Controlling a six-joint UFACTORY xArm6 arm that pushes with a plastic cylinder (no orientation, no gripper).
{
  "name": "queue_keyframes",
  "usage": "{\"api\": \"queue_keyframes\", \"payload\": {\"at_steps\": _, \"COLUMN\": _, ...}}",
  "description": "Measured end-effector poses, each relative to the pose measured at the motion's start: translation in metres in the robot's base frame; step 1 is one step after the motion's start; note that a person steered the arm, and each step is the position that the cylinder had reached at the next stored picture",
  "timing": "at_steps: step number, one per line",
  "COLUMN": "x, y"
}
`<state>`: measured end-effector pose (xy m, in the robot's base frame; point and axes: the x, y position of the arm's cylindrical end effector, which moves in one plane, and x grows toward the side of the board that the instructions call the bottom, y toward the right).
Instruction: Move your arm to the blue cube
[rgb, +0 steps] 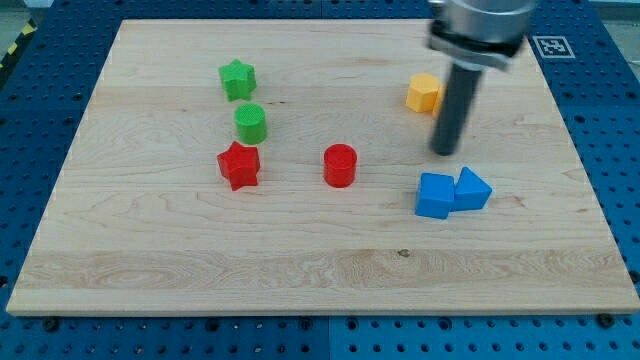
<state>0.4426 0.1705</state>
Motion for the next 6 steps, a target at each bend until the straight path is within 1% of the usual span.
{"api": "queue_keyframes", "payload": {"at_steps": 1, "x": 0.049, "y": 0.062}}
{"api": "queue_keyframes", "payload": {"at_steps": 2, "x": 0.116, "y": 0.07}}
{"api": "queue_keyframes", "payload": {"at_steps": 3, "x": 0.148, "y": 0.065}}
{"api": "queue_keyframes", "payload": {"at_steps": 5, "x": 0.155, "y": 0.059}}
{"api": "queue_keyframes", "payload": {"at_steps": 6, "x": 0.15, "y": 0.052}}
